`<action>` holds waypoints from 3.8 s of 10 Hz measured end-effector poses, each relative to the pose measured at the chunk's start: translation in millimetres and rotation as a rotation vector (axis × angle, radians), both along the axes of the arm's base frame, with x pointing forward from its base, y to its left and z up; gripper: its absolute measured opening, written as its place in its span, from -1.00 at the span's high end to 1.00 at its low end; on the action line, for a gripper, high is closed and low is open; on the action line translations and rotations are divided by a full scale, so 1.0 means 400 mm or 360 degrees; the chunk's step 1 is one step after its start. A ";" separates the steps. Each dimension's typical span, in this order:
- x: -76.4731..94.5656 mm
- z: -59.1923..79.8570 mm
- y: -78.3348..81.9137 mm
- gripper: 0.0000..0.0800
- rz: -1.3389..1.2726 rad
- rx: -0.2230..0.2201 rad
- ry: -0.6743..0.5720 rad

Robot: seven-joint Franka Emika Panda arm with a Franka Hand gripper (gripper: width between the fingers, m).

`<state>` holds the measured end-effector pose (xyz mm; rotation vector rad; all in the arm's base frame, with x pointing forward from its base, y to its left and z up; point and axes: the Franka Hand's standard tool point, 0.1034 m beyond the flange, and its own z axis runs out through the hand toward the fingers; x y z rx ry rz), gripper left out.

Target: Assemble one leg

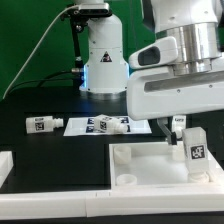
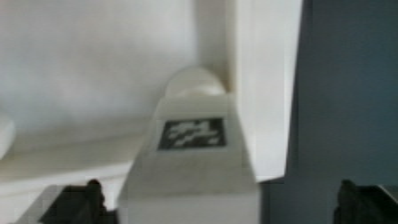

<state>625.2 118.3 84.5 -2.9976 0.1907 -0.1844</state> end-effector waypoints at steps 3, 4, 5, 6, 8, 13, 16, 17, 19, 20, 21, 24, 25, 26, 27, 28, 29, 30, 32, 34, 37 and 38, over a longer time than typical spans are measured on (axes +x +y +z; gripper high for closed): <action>-0.008 -0.015 -0.011 -0.62 0.0030 0.0017 0.0318; 0.001 -0.016 -0.015 -0.62 0.0050 -0.0004 0.0352; 0.005 -0.017 -0.014 -0.62 0.0029 -0.0006 0.0333; 0.005 -0.019 -0.015 -0.39 -0.0002 -0.0005 0.0338; 0.005 -0.019 -0.016 0.07 -0.0080 -0.0002 0.0348; 0.007 -0.019 -0.014 0.29 -0.0540 0.0012 0.0395; 0.023 -0.020 -0.018 0.29 -0.1101 0.0137 0.0434; 0.025 -0.020 -0.010 0.29 -0.1254 0.0145 0.0442; 0.031 -0.020 -0.004 0.29 -0.1564 0.0175 0.0459; 0.036 -0.021 -0.005 0.29 -0.1695 0.0200 0.0454; 0.036 -0.020 -0.006 0.29 -0.1828 0.0233 0.0463; 0.036 -0.021 -0.002 0.11 -0.1984 0.0239 0.0483; 0.032 -0.021 -0.002 -0.36 -0.1861 0.0221 0.0477; 0.026 -0.020 -0.002 -0.36 -0.1730 0.0207 0.0478; 0.027 -0.019 -0.007 -0.57 -0.1575 0.0201 0.0456; 0.025 -0.018 -0.012 -0.61 -0.1321 0.0165 0.0413; 0.017 -0.011 -0.009 -0.61 -0.1187 0.0129 0.0380; 0.005 -0.011 -0.017 -0.61 -0.1146 0.0129 0.0333; 0.000 -0.014 -0.023 -0.62 -0.0901 0.0105 0.0304; 0.000 -0.015 -0.021 -0.62 -0.0537 0.0040 0.0254; 0.028 -0.003 -0.008 -0.62 -0.0089 -0.0036 0.0221; 0.031 -0.004 -0.007 -0.62 -0.0172 -0.0029 0.0217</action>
Offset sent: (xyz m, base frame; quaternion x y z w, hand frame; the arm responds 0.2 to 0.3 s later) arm 0.0162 -0.0183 -0.0033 -0.0835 -0.1277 -0.0263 0.9879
